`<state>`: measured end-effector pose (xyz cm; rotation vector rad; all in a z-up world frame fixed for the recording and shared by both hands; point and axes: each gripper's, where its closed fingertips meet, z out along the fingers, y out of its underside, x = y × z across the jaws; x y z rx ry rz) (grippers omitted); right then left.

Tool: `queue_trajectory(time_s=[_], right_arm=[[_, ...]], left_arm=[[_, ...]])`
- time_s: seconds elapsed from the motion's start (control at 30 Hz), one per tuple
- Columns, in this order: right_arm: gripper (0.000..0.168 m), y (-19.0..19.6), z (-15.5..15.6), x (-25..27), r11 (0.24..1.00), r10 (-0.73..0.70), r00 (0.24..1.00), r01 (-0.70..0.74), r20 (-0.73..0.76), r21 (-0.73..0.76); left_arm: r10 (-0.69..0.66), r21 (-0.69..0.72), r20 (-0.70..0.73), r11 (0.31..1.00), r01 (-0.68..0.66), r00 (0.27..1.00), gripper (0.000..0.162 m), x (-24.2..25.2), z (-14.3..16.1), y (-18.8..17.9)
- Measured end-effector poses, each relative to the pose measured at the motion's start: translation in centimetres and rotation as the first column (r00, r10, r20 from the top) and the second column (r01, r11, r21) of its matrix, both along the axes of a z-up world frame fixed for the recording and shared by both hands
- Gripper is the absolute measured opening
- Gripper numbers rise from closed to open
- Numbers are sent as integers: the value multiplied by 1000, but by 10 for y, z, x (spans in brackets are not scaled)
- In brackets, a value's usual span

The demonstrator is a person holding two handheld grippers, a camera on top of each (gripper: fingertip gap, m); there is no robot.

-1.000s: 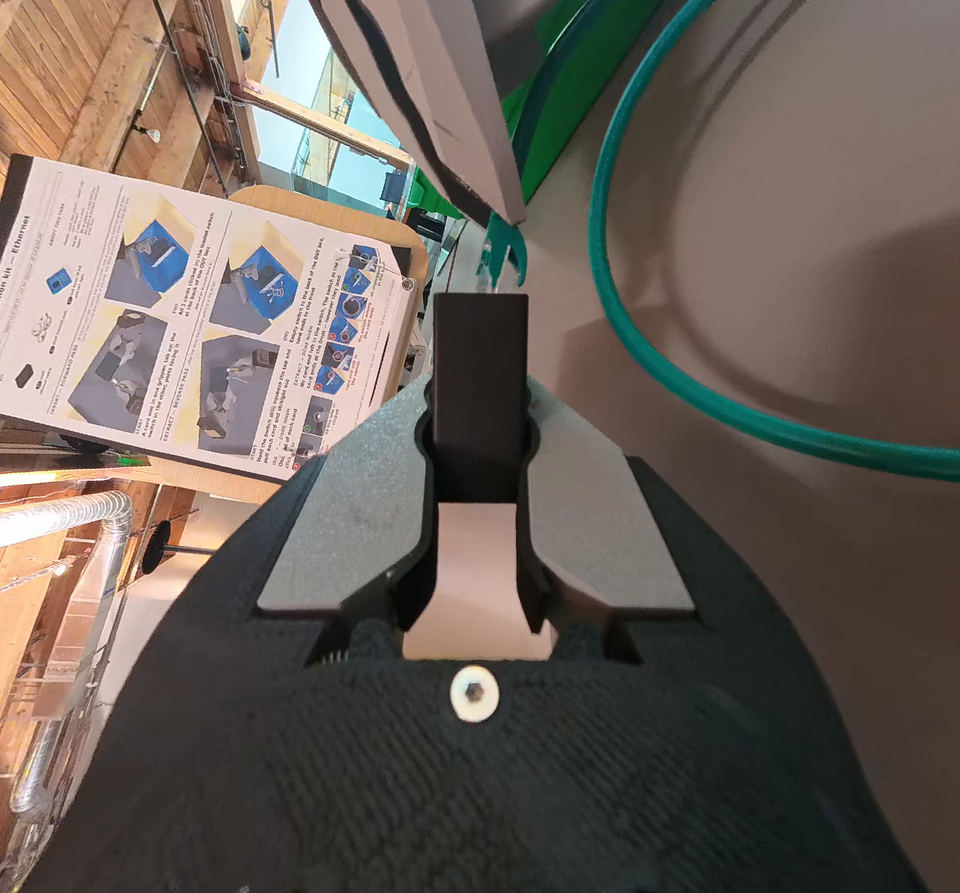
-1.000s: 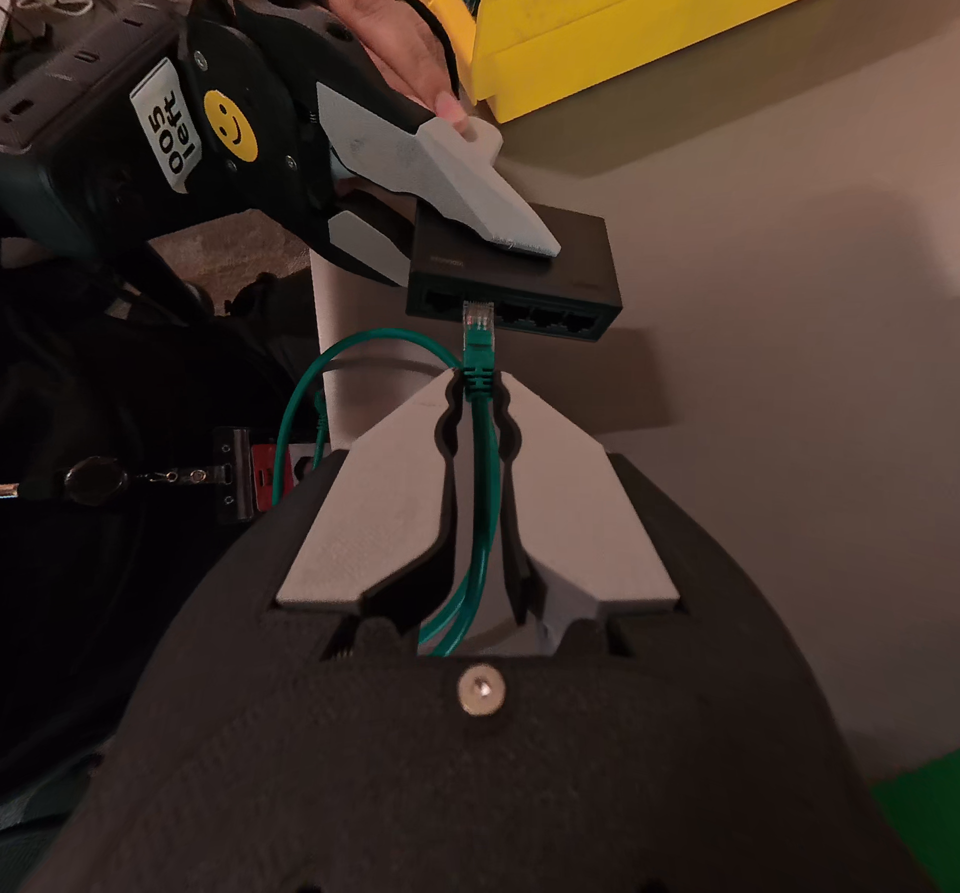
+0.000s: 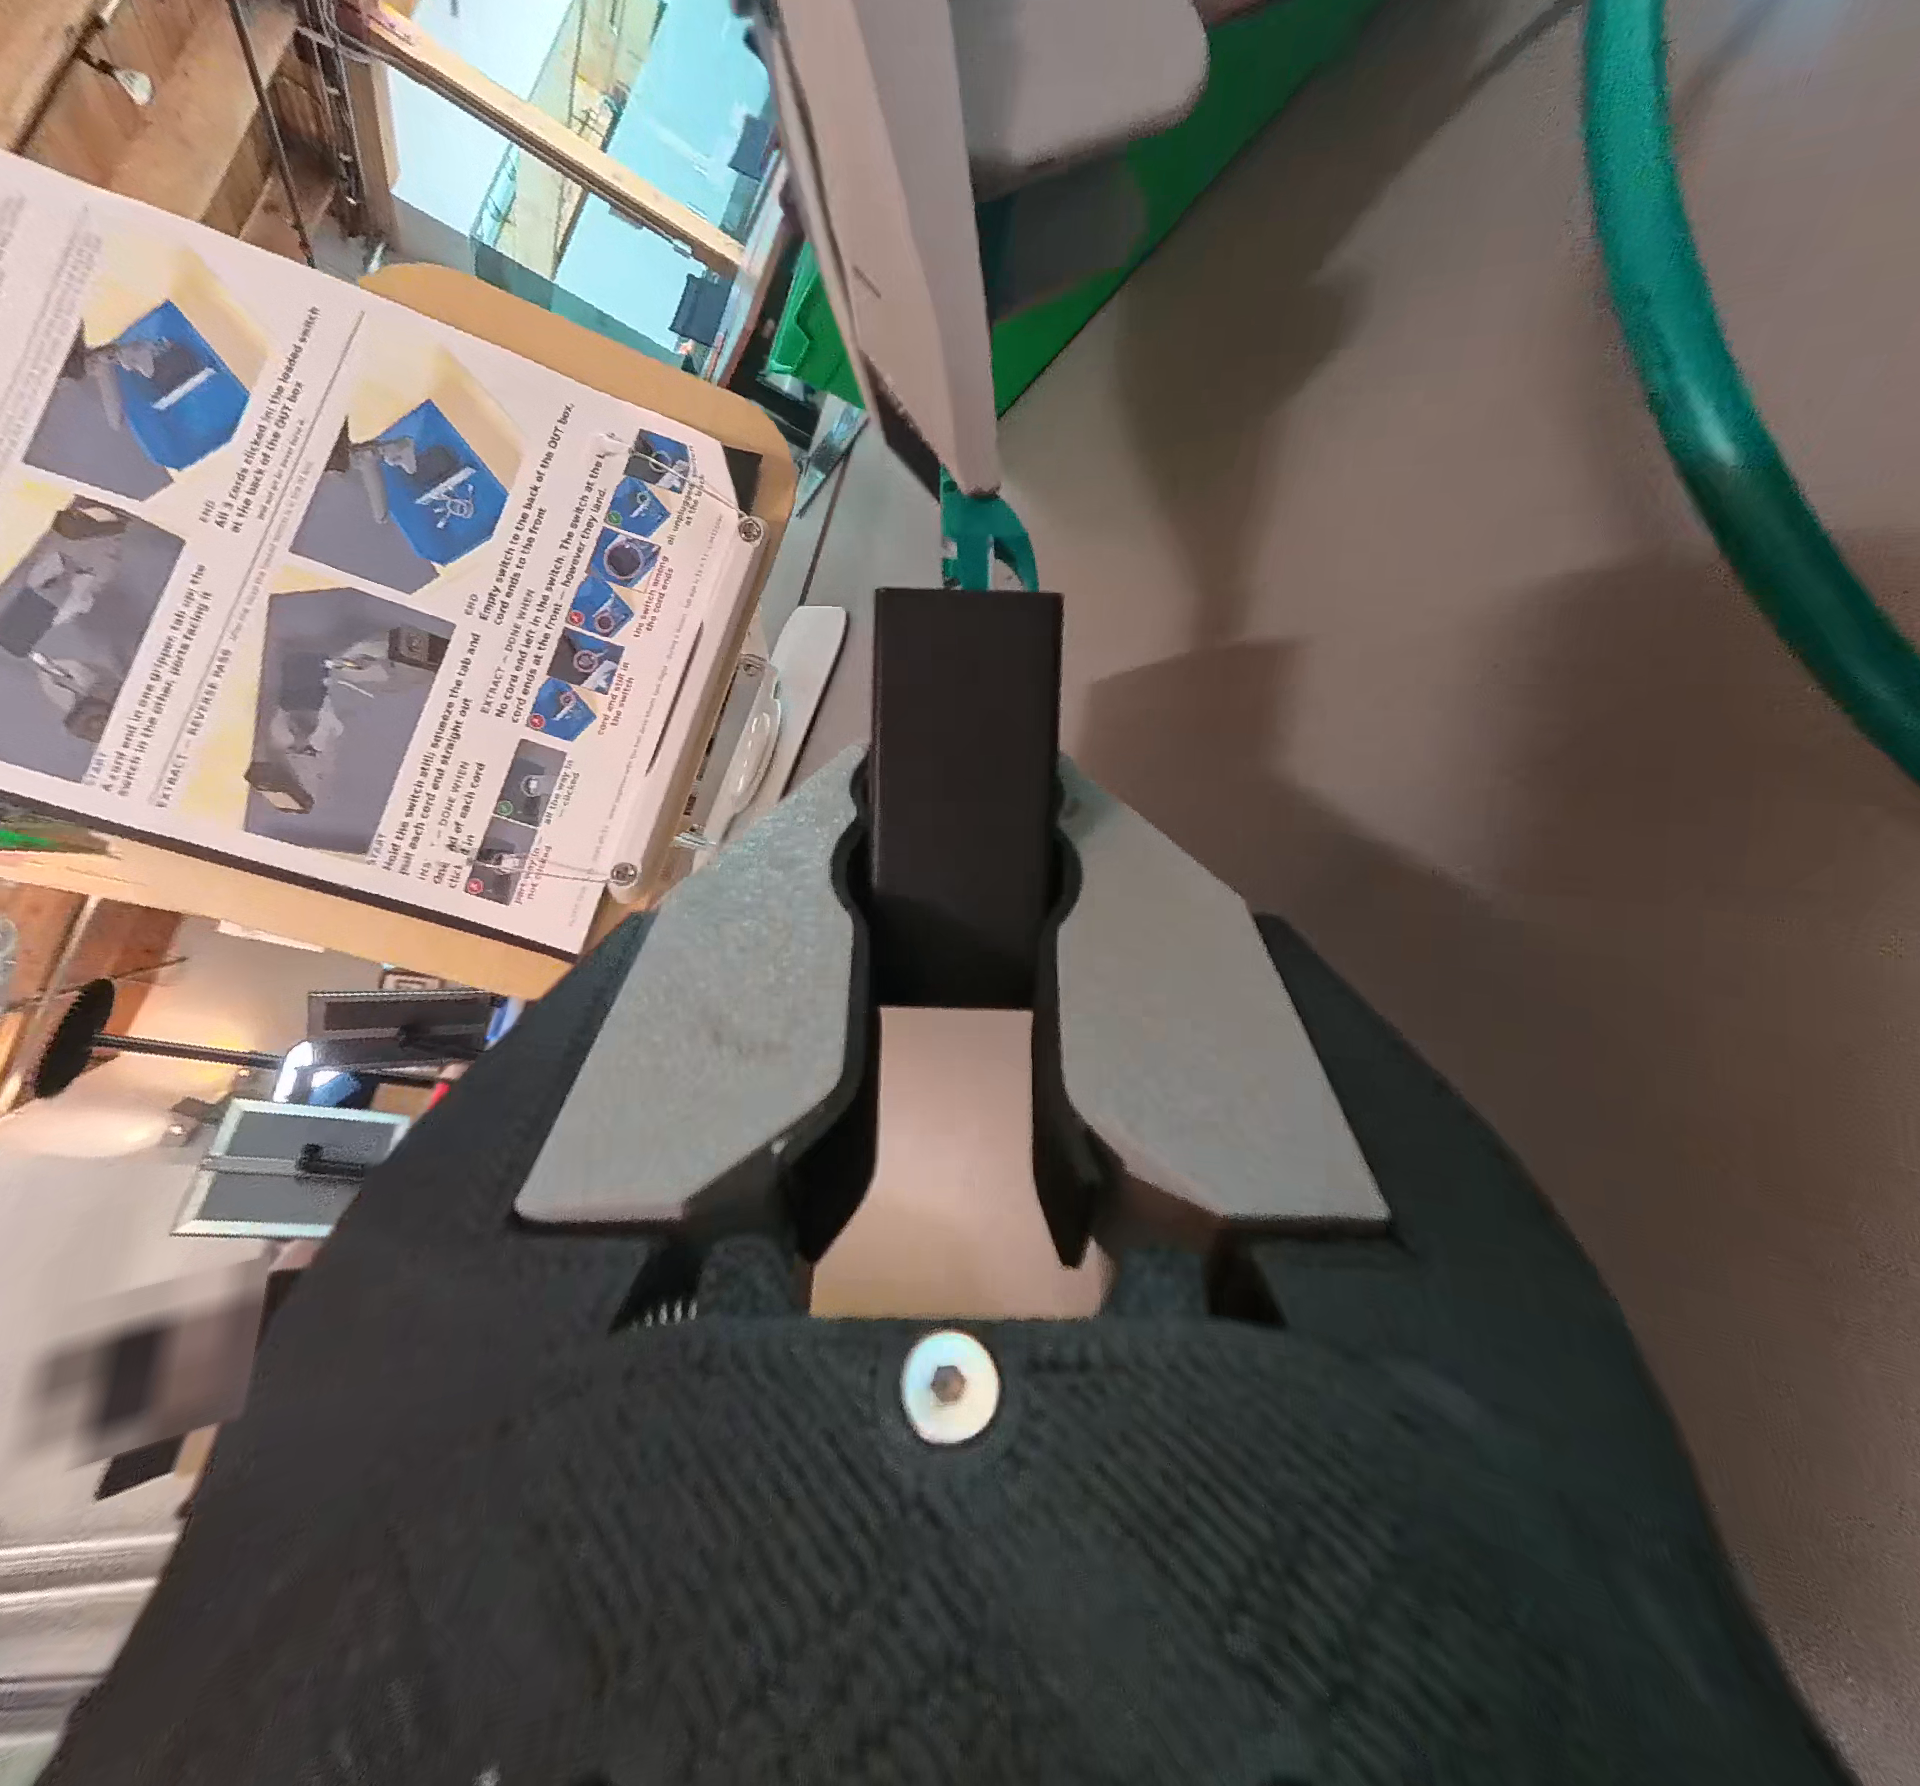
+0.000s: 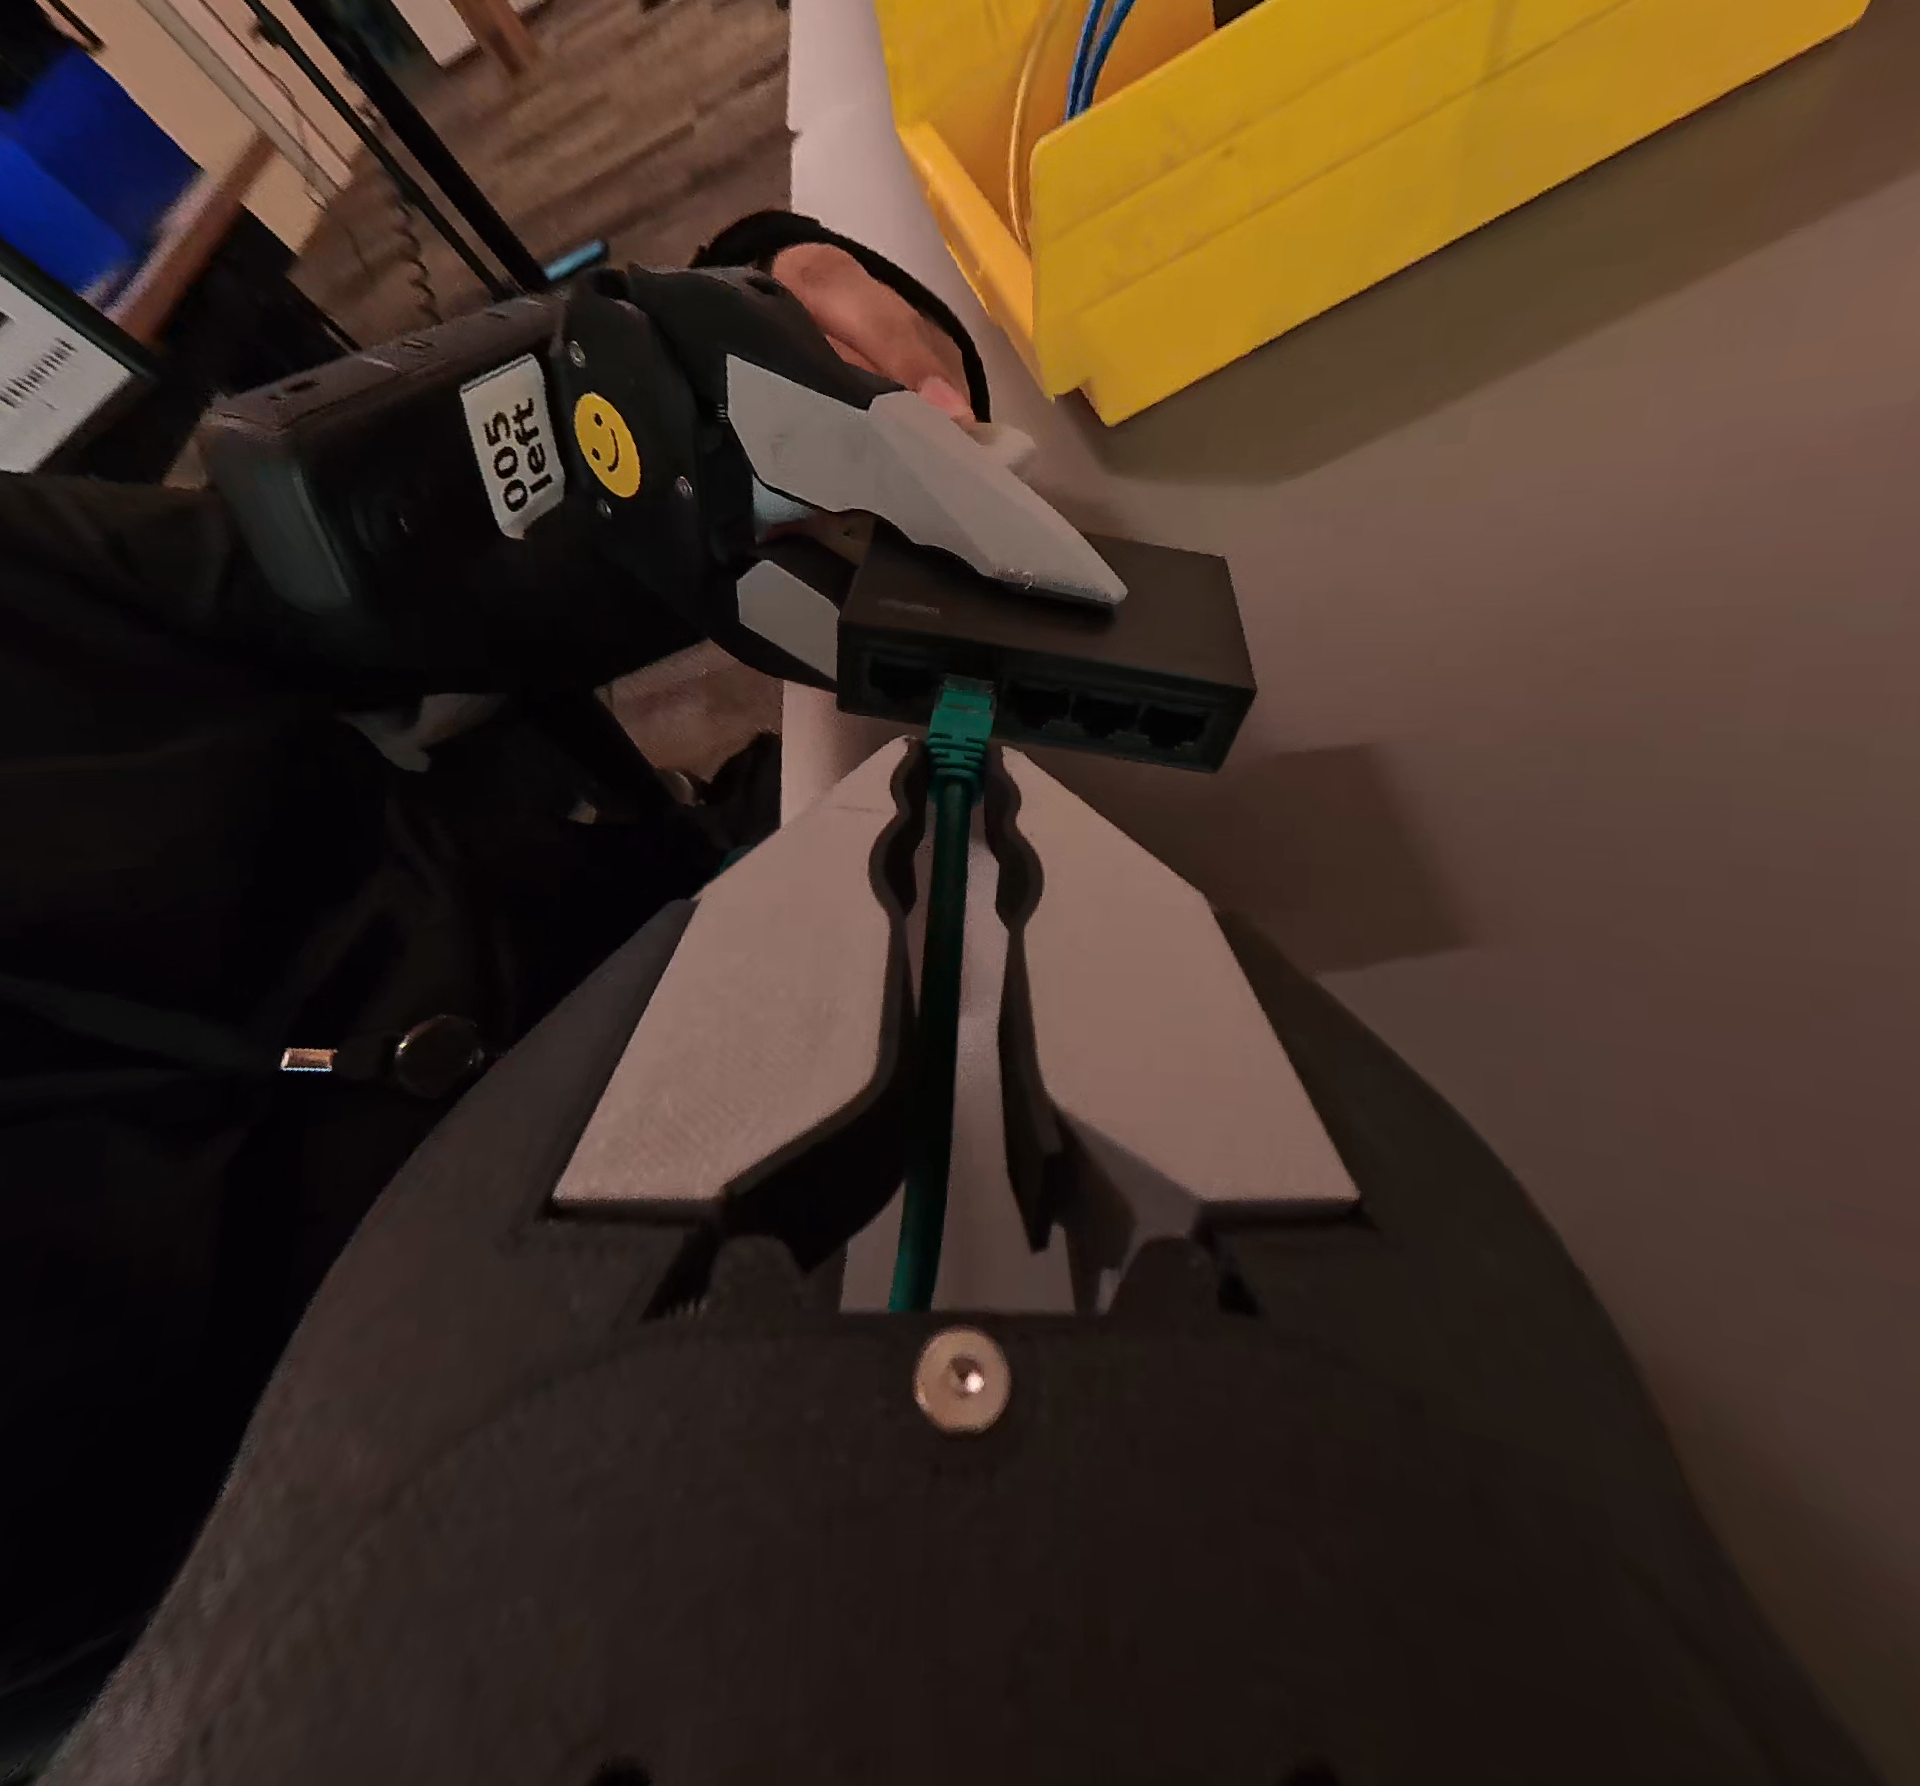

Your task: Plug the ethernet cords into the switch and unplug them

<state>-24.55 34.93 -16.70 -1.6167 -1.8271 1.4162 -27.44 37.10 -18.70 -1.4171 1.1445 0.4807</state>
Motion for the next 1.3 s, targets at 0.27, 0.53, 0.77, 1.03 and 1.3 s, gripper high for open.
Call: queue_trajectory(time_s=[0.27,0.53,0.77,1.03,1.3], right_arm=[[8,2,-2,-6,1000,4,1000,-4,-9,-31],[9,13,25,-14,979,-39,993,16,-108,-203],[25,36,72,8,984,-163,940,175,-301,15],[28,86,169,75,865,-481,594,441,-644,-240],[42,55,178,112,894,-427,661,411,-617,-179]], left_arm=[[30,-24,16,999,-30,999,25,-4,0,2],[17,-25,195,1000,-12,981,26,-6,17,11],[-91,-77,457,987,142,885,25,-5,40,-3],[-178,15,554,979,204,813,26,-1,83,-21],[80,211,483,956,-204,872,26,-53,153,-33]])
